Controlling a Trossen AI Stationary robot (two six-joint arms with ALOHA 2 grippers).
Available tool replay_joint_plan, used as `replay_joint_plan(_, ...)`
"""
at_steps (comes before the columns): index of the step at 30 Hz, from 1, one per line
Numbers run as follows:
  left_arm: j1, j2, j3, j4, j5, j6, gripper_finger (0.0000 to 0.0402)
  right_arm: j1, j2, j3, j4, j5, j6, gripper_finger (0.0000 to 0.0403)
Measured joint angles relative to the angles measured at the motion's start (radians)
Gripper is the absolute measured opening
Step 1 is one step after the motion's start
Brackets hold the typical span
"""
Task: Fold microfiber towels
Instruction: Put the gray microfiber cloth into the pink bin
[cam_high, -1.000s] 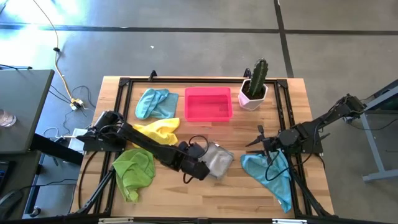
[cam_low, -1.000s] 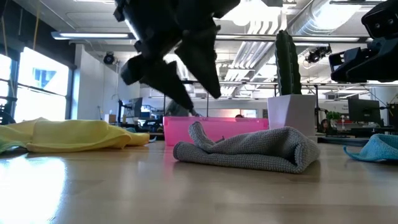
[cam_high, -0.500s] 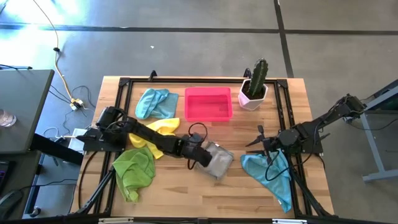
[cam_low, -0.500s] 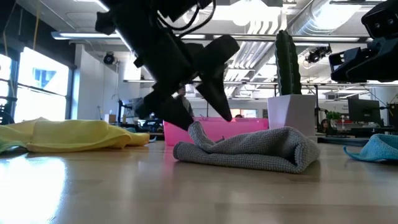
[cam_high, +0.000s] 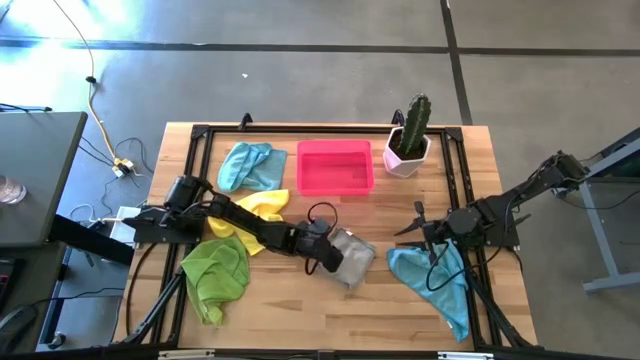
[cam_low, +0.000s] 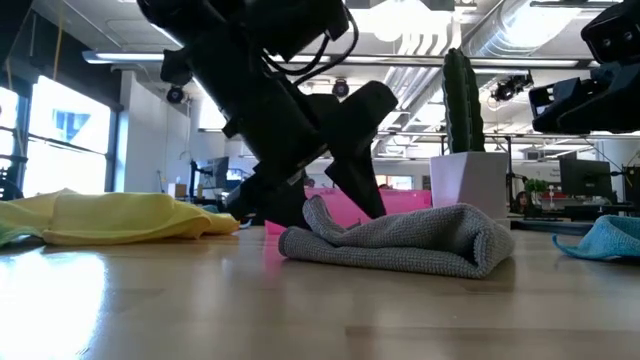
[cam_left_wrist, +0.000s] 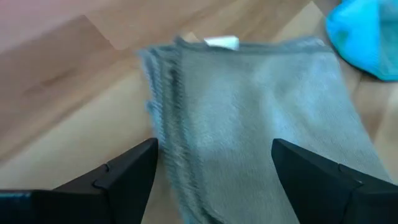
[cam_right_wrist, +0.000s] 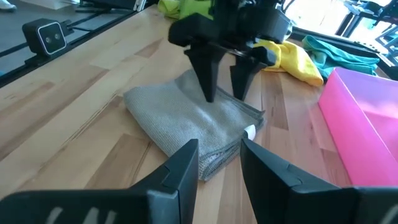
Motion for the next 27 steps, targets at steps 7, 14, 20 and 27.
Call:
replay_joint_plan(7,-0.046,0.014,0.0,0.052,0.018,-0.001,0.026,0.0,0.0,0.0,-0.006,0.0,0.0,0.0114)
replay_joint_plan(14,-0.044,0.089,0.003,0.158,-0.025,-0.043,0.0194,0.0,0.0,0.0,-0.008,0.0,0.0,0.0114)
replay_joint_plan(20,-0.042,0.105,0.002,0.201,-0.034,-0.027,0.0133,0.0,0.0,0.0,-0.013,0.0,0.0,0.0114)
replay_joint_plan(27,-0.042,0.104,0.001,0.201,-0.04,0.048,0.0023,0.0,0.0,0.0,-0.023,0.0,0.0,0.0114)
